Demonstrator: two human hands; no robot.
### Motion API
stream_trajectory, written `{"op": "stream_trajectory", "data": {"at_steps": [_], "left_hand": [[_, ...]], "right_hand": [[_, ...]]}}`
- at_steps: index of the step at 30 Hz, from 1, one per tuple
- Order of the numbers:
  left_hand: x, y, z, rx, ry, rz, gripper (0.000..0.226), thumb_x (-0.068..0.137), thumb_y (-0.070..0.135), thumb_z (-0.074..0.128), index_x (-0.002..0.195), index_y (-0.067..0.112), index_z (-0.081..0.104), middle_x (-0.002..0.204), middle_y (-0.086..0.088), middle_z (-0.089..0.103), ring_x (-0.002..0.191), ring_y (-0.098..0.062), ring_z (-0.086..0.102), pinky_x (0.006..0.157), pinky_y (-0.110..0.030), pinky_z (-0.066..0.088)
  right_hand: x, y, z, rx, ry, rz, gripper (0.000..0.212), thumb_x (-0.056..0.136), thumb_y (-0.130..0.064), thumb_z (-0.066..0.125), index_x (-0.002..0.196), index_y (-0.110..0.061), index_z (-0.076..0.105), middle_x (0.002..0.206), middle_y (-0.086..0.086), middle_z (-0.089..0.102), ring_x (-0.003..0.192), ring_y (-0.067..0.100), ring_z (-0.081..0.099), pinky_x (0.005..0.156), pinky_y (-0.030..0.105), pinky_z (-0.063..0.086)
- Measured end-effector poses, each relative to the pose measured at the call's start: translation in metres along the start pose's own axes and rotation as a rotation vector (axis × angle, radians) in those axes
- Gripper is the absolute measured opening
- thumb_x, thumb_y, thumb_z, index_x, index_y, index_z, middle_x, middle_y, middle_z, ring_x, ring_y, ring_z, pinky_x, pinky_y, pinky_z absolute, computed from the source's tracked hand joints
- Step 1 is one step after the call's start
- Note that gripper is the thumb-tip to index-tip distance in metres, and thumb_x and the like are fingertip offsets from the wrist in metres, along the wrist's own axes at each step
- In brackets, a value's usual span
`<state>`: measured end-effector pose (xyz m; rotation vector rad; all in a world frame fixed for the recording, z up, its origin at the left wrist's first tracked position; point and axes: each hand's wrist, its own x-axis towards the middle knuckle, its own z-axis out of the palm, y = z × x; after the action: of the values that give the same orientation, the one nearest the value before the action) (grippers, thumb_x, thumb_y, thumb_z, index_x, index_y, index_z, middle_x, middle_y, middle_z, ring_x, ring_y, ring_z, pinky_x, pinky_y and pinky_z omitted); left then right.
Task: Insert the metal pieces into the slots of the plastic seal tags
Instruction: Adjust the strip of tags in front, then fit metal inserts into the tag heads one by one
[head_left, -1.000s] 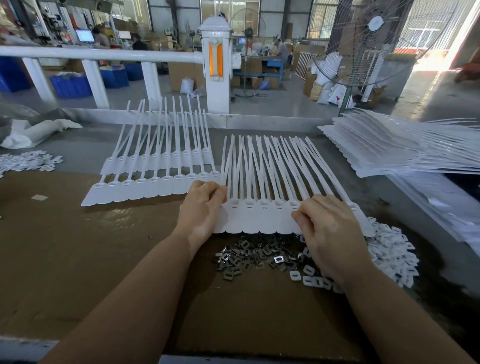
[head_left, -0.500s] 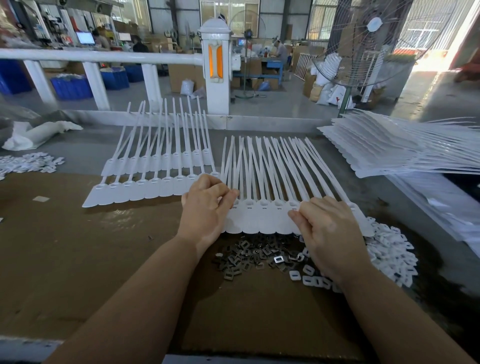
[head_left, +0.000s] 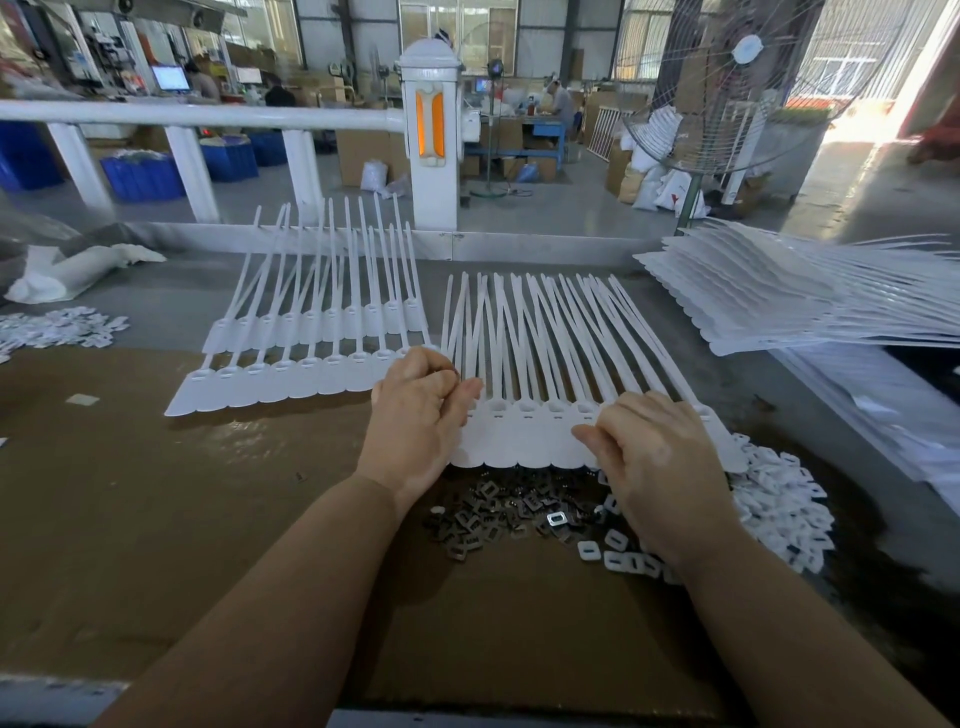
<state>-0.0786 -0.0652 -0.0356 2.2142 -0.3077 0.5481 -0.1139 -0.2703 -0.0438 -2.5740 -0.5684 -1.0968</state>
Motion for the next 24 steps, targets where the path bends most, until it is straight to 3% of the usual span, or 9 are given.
{"op": "stream_trajectory", "data": {"at_steps": [6, 10, 12, 17, 24], "left_hand": [[0.0006, 0.0009, 0.0016, 0.021, -0.026, 0.040, 0.027, 0.092, 0.015, 0.058, 0.072, -0.001, 0.068, 0.094, -0.001, 0.049, 0.096, -0.020, 0.051, 0.091, -0.046, 0.041], [-0.0006, 0.0028, 0.0012, 0.044, -0.058, 0.079, 0.009, 0.087, 0.012, 0.064, 0.092, 0.005, 0.067, 0.099, 0.000, 0.047, 0.100, -0.020, 0.049, 0.094, -0.039, 0.041], [-0.0013, 0.0028, 0.0012, 0.065, -0.096, 0.090, 0.015, 0.085, 0.013, 0.067, 0.100, 0.010, 0.066, 0.101, 0.002, 0.045, 0.101, -0.018, 0.047, 0.096, -0.040, 0.041], [-0.0021, 0.0030, 0.0010, 0.076, -0.067, 0.100, 0.011, 0.086, 0.017, 0.066, 0.096, 0.011, 0.069, 0.098, 0.002, 0.048, 0.100, -0.017, 0.048, 0.093, -0.036, 0.041], [-0.0018, 0.0017, 0.0027, 0.057, -0.042, 0.112, 0.009, 0.087, 0.015, 0.064, 0.091, 0.010, 0.070, 0.093, 0.003, 0.050, 0.098, -0.014, 0.048, 0.089, -0.024, 0.036]], "right_hand": [[-0.0002, -0.0005, -0.0006, -0.013, -0.024, 0.008, 0.024, 0.081, -0.012, 0.071, 0.064, -0.008, 0.055, 0.066, 0.002, 0.054, 0.065, 0.016, 0.045, 0.066, 0.032, 0.038], [-0.0010, 0.0003, -0.0010, -0.013, -0.037, 0.009, 0.013, 0.075, -0.003, 0.073, 0.069, -0.006, 0.062, 0.073, 0.004, 0.060, 0.071, 0.023, 0.055, 0.070, 0.033, 0.039], [-0.0012, 0.0004, -0.0012, -0.017, -0.037, 0.005, 0.009, 0.076, 0.000, 0.071, 0.073, -0.005, 0.064, 0.077, 0.005, 0.062, 0.074, 0.025, 0.058, 0.070, 0.034, 0.042], [-0.0013, 0.0000, -0.0011, -0.012, -0.026, 0.002, 0.005, 0.081, -0.004, 0.066, 0.076, -0.006, 0.065, 0.078, 0.004, 0.062, 0.075, 0.023, 0.058, 0.071, 0.035, 0.044], [-0.0009, -0.0027, -0.0012, -0.006, -0.053, 0.002, 0.017, 0.087, -0.016, 0.055, 0.081, -0.009, 0.069, 0.083, 0.001, 0.067, 0.081, 0.019, 0.061, 0.077, 0.033, 0.044]]}}
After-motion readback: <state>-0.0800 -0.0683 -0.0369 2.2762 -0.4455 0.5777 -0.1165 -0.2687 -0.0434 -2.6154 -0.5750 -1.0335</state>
